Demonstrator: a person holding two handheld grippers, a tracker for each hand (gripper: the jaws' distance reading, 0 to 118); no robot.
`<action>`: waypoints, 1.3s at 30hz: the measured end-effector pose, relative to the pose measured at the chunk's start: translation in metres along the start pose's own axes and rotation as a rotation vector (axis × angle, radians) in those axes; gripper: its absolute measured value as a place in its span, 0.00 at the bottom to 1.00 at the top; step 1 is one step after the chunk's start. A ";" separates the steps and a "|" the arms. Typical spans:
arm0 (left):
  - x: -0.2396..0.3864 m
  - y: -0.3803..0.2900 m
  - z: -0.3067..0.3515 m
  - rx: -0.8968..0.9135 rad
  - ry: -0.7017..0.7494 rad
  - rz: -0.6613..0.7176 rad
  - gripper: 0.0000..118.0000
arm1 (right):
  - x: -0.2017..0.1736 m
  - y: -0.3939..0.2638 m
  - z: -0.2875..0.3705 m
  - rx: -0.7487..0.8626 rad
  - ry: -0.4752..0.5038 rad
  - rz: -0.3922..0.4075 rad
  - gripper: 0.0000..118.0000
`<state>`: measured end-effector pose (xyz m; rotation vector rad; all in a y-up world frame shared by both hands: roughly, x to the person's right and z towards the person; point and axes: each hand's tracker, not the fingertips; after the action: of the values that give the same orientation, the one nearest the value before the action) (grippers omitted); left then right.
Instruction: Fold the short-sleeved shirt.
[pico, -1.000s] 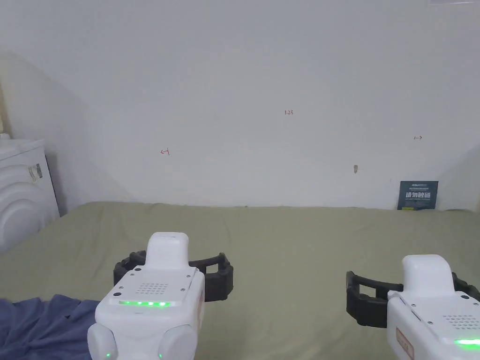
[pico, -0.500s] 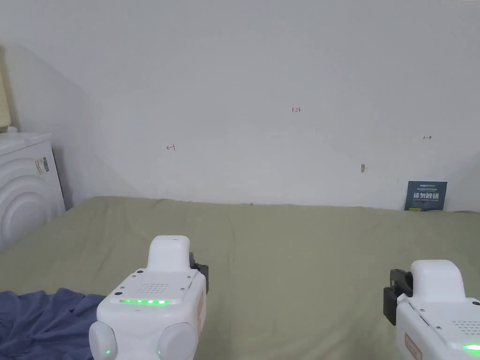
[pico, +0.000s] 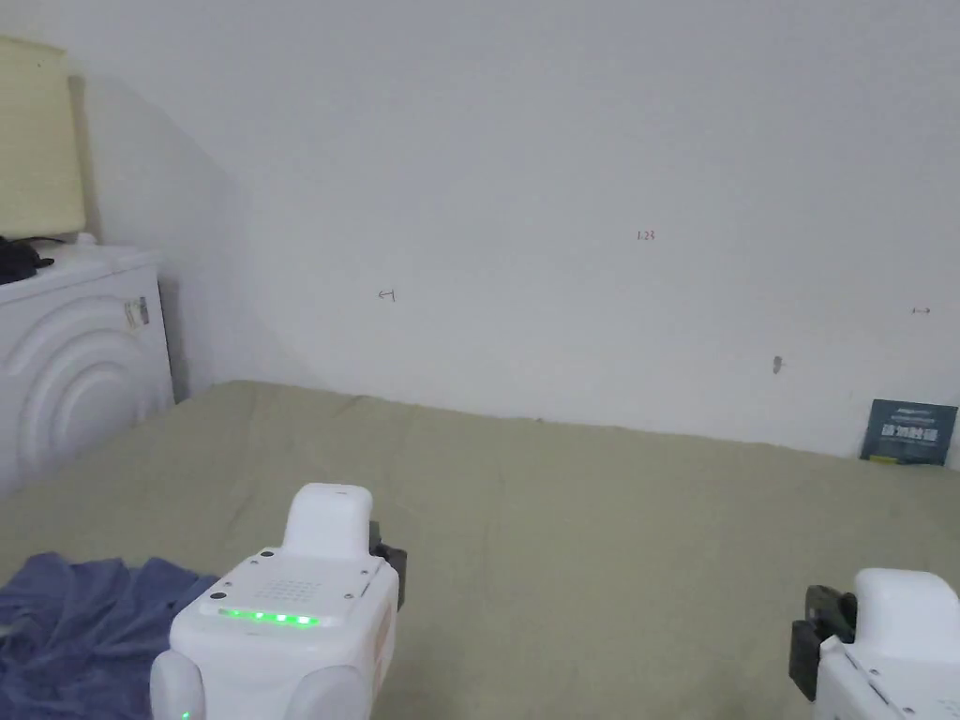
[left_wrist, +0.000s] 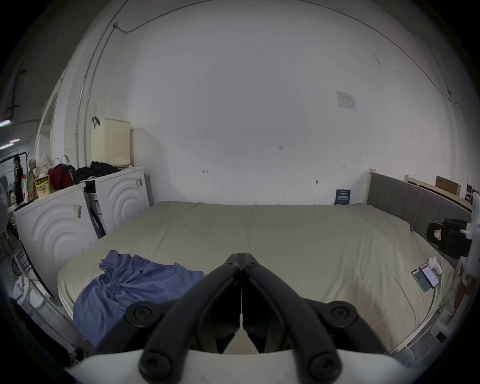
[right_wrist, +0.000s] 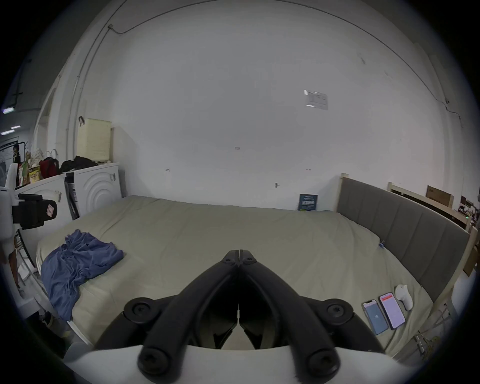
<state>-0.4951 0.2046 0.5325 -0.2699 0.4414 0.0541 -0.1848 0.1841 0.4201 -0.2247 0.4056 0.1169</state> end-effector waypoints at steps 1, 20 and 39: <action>-0.012 -0.001 0.004 0.001 0.011 0.002 0.00 | -0.007 0.001 -0.003 -0.001 0.021 0.005 0.00; -0.189 -0.033 0.114 -0.062 0.480 0.042 0.00 | -0.183 0.012 -0.040 0.001 0.472 0.066 0.00; -0.214 -0.061 0.015 -0.231 0.402 0.158 0.00 | -0.179 -0.012 -0.064 -0.090 0.453 0.060 0.00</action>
<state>-0.6754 0.1515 0.6519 -0.4760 0.8579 0.2085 -0.3701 0.1452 0.4370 -0.3286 0.8594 0.1434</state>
